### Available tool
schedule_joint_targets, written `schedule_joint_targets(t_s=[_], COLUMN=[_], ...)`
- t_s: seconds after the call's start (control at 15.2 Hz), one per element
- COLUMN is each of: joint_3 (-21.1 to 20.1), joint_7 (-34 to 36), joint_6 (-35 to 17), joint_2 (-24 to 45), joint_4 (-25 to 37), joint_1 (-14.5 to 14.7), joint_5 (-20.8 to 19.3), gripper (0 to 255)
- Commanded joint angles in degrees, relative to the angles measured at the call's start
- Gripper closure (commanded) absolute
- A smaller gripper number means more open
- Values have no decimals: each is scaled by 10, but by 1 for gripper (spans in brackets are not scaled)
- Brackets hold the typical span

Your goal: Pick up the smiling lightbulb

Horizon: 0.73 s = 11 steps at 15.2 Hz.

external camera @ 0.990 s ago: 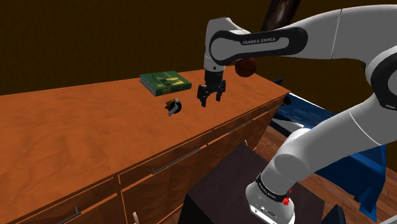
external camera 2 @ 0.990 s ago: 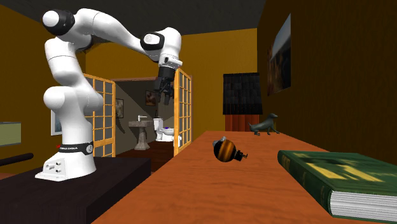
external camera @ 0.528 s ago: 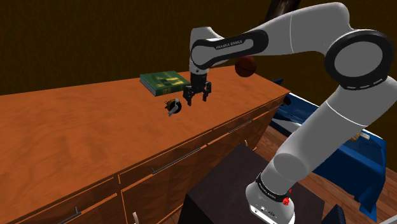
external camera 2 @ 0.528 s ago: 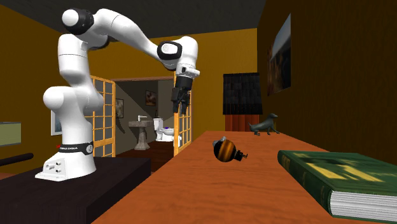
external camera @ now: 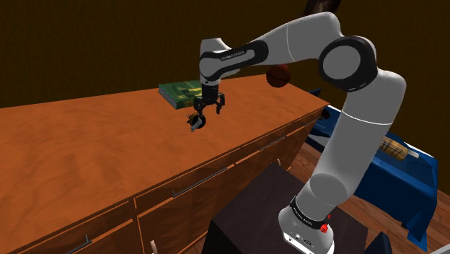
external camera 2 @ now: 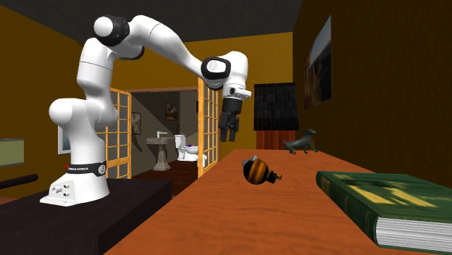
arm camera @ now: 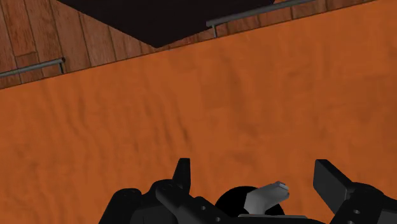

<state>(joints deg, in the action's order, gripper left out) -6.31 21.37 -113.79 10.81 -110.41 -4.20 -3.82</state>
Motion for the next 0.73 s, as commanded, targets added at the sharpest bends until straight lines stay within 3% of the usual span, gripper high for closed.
schedule_joint_targets(t_s=[0.0, 0.66], joint_3=[4, 27], joint_7=[10, 50], joint_6=[-3, 38], joint_2=[45, 286], joint_4=[44, 336], joint_1=[-1, 1], joint_5=[-4, -11], gripper=[0, 0])
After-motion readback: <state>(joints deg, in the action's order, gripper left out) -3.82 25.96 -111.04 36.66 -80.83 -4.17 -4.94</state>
